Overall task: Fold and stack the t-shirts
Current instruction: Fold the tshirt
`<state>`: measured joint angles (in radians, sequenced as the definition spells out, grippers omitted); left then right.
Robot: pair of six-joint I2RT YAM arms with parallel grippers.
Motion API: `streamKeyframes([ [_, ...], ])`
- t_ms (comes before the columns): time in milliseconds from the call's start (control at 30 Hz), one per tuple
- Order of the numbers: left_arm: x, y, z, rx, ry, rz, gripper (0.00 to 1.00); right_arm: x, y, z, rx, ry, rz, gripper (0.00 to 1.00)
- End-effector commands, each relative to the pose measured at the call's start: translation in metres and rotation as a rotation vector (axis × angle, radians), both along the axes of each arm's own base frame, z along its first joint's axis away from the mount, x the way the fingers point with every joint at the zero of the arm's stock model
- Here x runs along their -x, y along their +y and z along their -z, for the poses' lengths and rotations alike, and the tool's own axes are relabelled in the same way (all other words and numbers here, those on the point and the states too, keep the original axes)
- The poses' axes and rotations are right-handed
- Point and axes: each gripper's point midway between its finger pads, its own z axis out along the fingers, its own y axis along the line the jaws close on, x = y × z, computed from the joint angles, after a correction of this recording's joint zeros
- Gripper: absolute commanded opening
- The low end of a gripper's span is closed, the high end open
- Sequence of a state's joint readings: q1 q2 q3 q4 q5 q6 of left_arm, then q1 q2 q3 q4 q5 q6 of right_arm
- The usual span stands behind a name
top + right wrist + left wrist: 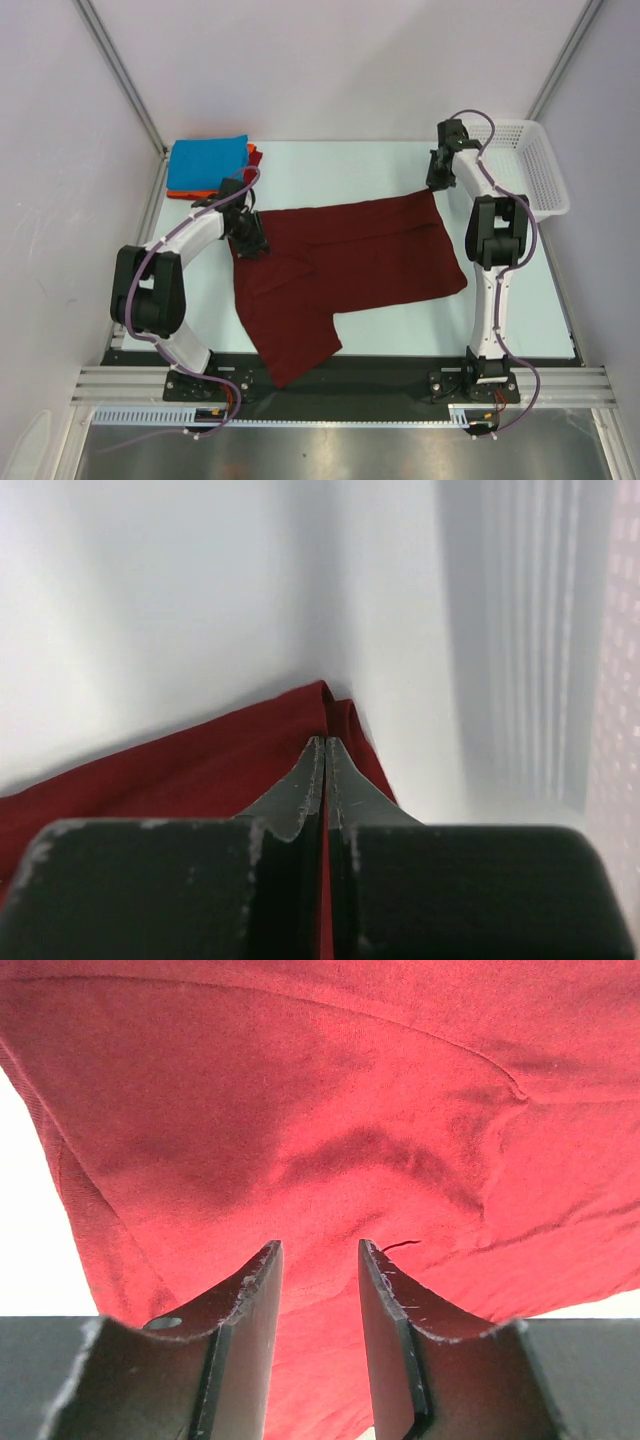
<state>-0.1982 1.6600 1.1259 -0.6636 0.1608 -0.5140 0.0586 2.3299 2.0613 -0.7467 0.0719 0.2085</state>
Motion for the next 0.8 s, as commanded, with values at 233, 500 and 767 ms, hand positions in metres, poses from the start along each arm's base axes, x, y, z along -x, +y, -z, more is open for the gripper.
streamKeyframes([
  [233,-0.007,0.007,-0.018,0.008,-0.064,0.003,0.42,0.009,-0.01,0.031,0.029,0.084,0.011,0.0],
  [500,-0.012,0.006,-0.026,0.016,-0.075,0.006,0.42,0.01,-0.019,0.004,0.059,0.068,0.053,0.41],
  [767,-0.018,0.0,-0.025,0.047,-0.072,-0.011,0.42,0.07,-0.012,-0.015,-0.032,0.123,0.076,0.5],
])
